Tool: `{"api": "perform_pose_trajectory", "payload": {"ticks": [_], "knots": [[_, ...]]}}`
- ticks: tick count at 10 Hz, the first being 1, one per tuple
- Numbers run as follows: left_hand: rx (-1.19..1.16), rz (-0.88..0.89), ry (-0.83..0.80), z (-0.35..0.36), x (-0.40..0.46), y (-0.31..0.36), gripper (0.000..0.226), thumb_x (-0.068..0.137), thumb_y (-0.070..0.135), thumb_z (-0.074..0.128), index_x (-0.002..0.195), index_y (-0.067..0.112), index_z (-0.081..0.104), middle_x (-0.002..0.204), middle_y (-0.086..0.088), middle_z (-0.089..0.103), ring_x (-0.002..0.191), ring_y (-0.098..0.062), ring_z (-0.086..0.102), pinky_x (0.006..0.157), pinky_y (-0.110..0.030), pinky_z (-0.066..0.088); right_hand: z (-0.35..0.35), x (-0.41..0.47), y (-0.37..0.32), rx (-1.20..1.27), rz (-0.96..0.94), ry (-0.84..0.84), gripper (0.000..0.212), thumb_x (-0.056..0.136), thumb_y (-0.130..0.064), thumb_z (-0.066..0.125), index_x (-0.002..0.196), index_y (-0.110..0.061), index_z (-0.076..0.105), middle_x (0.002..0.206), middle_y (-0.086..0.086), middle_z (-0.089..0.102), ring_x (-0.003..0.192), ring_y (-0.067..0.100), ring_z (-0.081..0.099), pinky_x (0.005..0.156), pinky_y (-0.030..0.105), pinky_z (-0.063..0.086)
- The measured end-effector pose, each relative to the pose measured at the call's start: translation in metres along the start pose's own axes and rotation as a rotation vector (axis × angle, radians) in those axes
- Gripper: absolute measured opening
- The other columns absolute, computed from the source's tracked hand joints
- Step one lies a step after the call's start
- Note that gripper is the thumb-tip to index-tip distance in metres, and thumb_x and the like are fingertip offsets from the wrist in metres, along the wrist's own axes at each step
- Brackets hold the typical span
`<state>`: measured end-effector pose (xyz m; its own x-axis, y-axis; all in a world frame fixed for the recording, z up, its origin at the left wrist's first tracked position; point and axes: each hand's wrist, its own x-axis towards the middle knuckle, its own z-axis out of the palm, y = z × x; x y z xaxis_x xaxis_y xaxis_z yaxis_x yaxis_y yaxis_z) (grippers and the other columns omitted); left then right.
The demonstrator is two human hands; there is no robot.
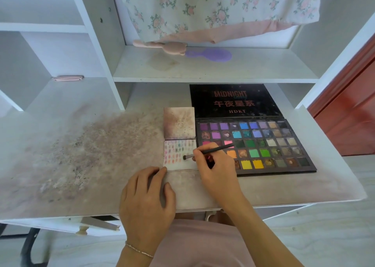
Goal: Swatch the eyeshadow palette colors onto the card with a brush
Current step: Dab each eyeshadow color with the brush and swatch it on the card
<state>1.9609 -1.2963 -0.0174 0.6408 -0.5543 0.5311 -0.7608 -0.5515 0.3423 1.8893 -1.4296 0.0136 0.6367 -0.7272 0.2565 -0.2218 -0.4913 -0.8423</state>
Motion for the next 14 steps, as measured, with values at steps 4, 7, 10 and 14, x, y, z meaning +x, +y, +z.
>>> {"api": "perform_pose_trajectory", "payload": {"ticks": [4,7,10,14], "knots": [[-0.002,-0.004,-0.001,-0.0001,0.0003,0.0008,0.037,0.08,0.028,0.044,0.095,0.008,0.071,0.097,-0.01,0.067,0.087,-0.031,0.062,0.071,-0.037,0.049,0.0002,-0.0001,0.001,-0.008,0.048,-0.036,0.018,0.089,-0.023,0.055,0.08,-0.037,0.048,0.082,0.001,0.065,0.079,0.012,0.061,0.073,0.034,0.052],[-0.003,-0.003,0.014,0.0012,-0.0005,0.0001,0.036,0.08,0.027,0.045,0.095,0.008,0.071,0.097,-0.009,0.066,0.088,-0.03,0.062,0.07,-0.036,0.049,0.0006,-0.0006,0.0027,0.006,0.052,-0.047,0.015,0.089,-0.023,0.055,0.082,-0.034,0.05,0.081,0.0,0.065,0.08,0.012,0.06,0.072,0.031,0.052],[0.001,0.001,0.015,0.0012,-0.0006,0.0,0.036,0.08,0.027,0.045,0.096,0.008,0.071,0.097,-0.009,0.066,0.088,-0.03,0.062,0.071,-0.036,0.049,0.0007,-0.0007,0.0051,0.013,0.05,-0.051,0.009,0.089,-0.022,0.054,0.085,-0.03,0.052,0.083,-0.003,0.063,0.08,0.008,0.059,0.07,0.018,0.049],[-0.006,-0.005,0.012,0.0002,-0.0004,0.0008,0.036,0.08,0.027,0.045,0.096,0.009,0.071,0.097,-0.008,0.066,0.088,-0.029,0.062,0.07,-0.035,0.048,0.0002,-0.0001,0.0056,0.011,0.017,-0.054,0.01,0.089,-0.022,0.054,0.084,-0.03,0.051,0.081,-0.001,0.063,0.078,0.01,0.06,0.069,0.02,0.049]]}}
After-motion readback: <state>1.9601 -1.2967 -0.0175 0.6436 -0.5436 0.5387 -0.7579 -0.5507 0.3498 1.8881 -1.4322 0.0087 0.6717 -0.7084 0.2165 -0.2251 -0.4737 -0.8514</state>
